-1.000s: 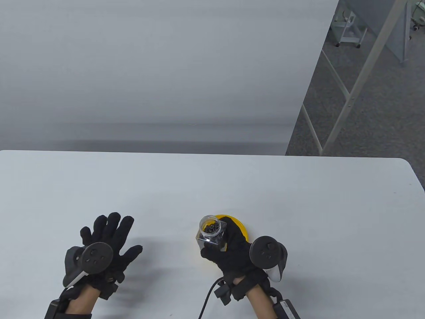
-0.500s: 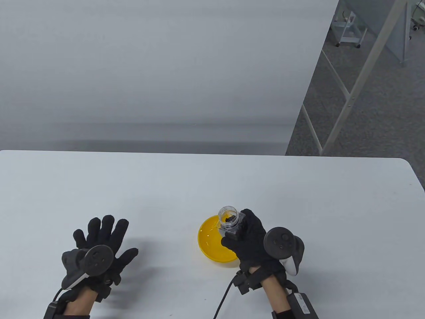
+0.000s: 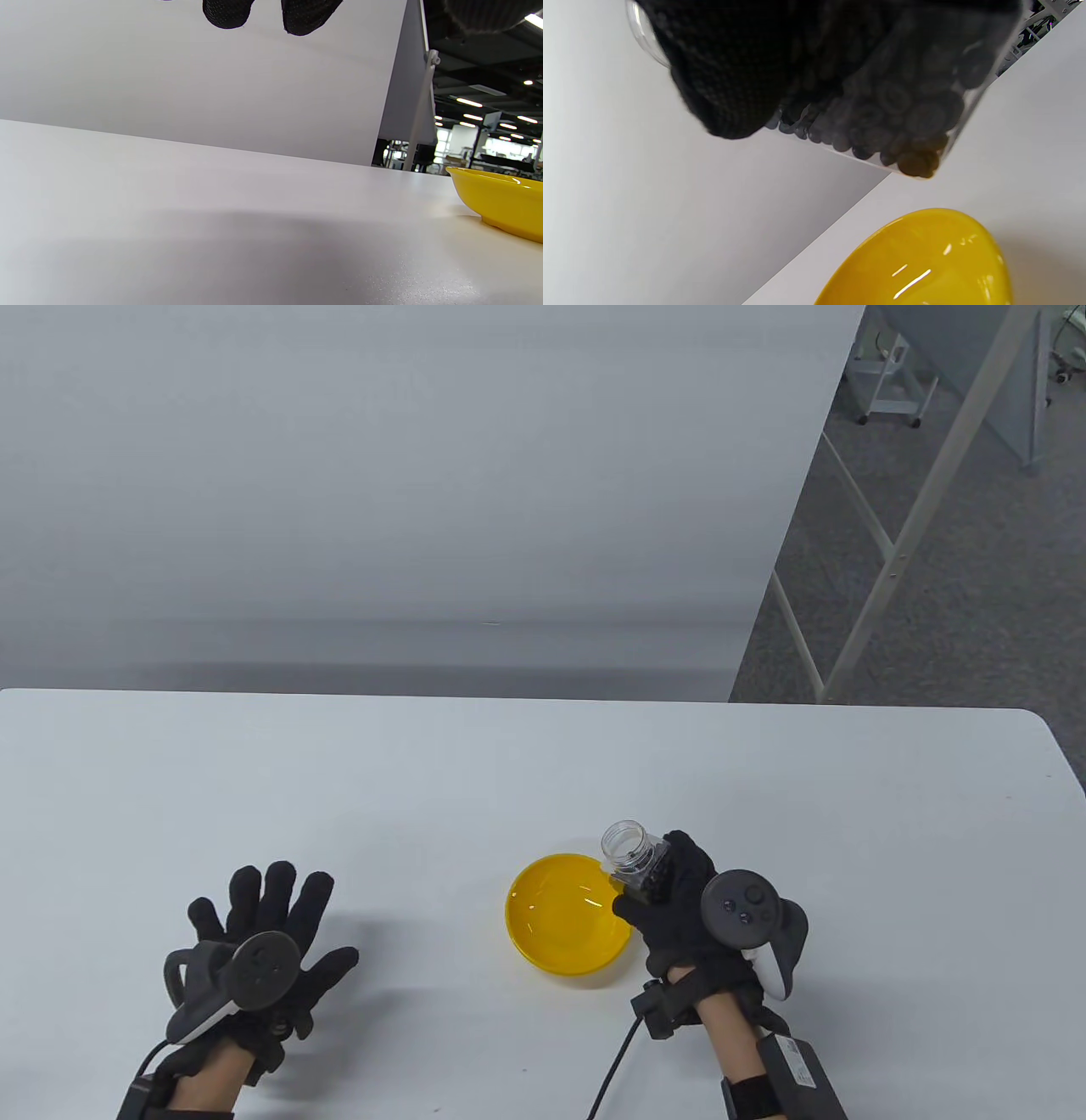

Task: Pour coffee beans from coffee jar into bowl

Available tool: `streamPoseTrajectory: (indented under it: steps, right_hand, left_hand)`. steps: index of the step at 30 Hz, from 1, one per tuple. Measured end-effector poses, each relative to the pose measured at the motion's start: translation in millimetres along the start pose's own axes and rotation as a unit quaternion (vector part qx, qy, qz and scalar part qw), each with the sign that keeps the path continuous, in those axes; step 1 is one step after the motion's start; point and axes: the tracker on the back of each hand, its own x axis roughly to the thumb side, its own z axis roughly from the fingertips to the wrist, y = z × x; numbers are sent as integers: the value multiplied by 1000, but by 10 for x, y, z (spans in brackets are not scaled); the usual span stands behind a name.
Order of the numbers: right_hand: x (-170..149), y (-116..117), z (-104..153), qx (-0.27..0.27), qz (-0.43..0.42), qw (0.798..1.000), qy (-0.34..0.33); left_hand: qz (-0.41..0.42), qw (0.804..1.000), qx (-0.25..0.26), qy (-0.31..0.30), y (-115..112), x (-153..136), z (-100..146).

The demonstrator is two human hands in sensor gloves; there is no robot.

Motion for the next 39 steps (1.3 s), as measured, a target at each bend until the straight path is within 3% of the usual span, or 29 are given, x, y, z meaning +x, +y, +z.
streamPoseTrajectory:
  steps: [21, 39]
  right_hand:
    - [-220, -48, -186, -9, 109, 993, 53]
    - [-251, -71, -178, -3, 212, 976, 44]
  left_hand:
    - [7, 1000, -6, 4, -18, 1, 8]
    - [9, 1000, -17, 12, -31, -16, 15]
